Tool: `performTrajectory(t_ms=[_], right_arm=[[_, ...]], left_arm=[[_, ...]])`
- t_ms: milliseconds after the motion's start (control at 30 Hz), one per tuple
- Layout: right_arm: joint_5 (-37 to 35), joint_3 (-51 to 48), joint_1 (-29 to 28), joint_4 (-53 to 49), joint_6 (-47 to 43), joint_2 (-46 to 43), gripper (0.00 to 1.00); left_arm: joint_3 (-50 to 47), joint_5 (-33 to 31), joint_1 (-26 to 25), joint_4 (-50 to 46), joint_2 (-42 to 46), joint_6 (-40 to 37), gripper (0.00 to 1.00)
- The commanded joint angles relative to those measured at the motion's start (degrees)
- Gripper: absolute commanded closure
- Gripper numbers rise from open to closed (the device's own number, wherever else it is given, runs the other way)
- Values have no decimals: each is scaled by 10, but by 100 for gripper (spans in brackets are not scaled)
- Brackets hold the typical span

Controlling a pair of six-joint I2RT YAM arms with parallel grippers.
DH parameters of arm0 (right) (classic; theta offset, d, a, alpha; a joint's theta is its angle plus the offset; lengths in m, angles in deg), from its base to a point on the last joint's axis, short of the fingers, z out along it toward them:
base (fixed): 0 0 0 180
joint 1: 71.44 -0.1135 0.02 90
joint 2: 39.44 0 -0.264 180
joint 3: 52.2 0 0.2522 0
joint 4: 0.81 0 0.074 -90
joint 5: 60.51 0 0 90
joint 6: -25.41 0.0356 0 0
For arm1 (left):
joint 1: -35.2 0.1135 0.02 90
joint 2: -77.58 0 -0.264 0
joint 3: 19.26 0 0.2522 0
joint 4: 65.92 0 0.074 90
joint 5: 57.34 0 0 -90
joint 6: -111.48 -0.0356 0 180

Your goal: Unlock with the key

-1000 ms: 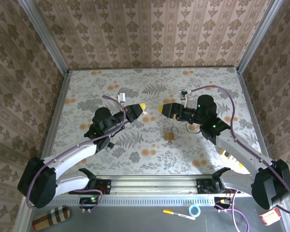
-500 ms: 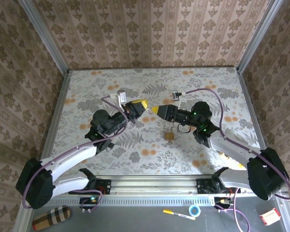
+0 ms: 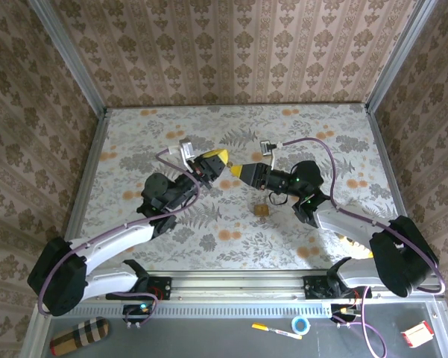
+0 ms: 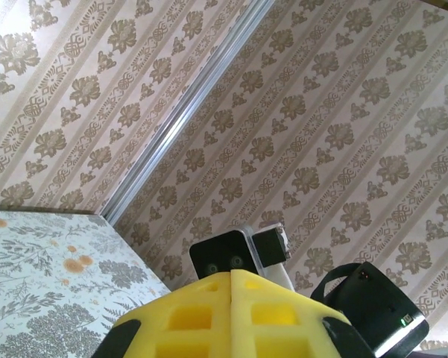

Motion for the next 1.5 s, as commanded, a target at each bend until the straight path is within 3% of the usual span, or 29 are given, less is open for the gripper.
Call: performTrajectory(t_ms=[0,400,1467], right_arm=[[11,0,-3,49,2,3,45],[19,10,-8,26,-7,0,55],[14,39,-16,-55,-60,-9,64]], left_arm=[[-9,-8,-7,40,-9,14,100],[-23,-27,-9,61,-17,27,100],[-46,-30,-14,106,-39,56,100]])
